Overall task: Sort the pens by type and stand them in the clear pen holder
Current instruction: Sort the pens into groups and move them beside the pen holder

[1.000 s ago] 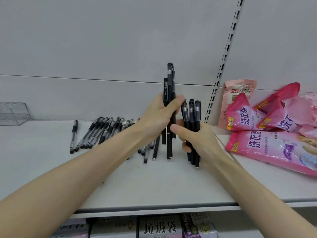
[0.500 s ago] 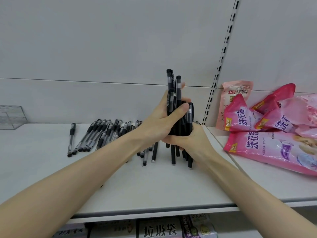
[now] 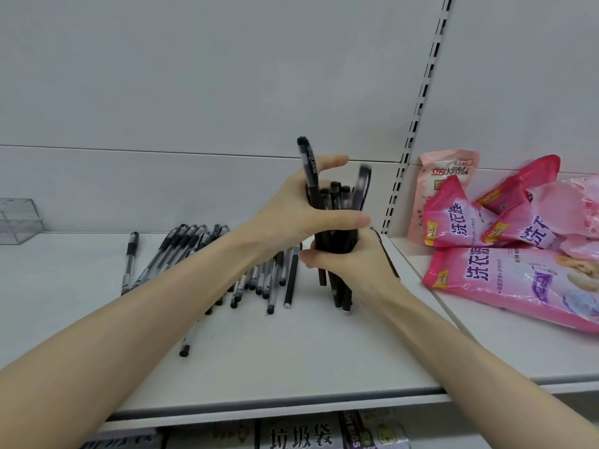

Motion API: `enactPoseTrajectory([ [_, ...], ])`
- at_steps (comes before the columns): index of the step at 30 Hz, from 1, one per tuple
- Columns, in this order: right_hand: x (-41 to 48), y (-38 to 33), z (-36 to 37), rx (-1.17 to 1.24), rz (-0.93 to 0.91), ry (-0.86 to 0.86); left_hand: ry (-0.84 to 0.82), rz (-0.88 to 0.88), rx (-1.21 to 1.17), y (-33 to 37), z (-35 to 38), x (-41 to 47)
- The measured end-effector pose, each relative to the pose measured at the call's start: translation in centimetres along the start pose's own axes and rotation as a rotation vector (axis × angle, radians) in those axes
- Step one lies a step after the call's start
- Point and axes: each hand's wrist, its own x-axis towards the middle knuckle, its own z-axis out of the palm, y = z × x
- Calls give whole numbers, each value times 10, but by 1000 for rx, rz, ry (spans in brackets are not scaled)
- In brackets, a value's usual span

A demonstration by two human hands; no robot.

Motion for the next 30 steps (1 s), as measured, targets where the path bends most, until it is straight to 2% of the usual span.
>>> enactPoseTrajectory([
  [7,-1,-2,-1,-19,-8,43,5,62,-21,11,2,4],
  [9,-1,-3,-2,-16,-7,71,51,87,-26,14,3,6],
  [12,0,-2,-4,-19,-14,90,179,241,-37,22,2,9],
  [15,1,-4,-3,-33,-7,45,220,412,142,26,-1,13],
  [20,4,-7,1,47,-3,42,122,301,383,13,-3,14],
  [23,8,-11,1,36,-62,63,141,282,264,12,-2,9],
  [25,9,-11,2,45,-94,12,73,217,321,8,-1,7],
  [27,7,-8,4,-9,-62,-50,13,172,398,2,2,6],
  [30,7,-3,-2,-35,-26,-61,26,221,283,1,0,8],
])
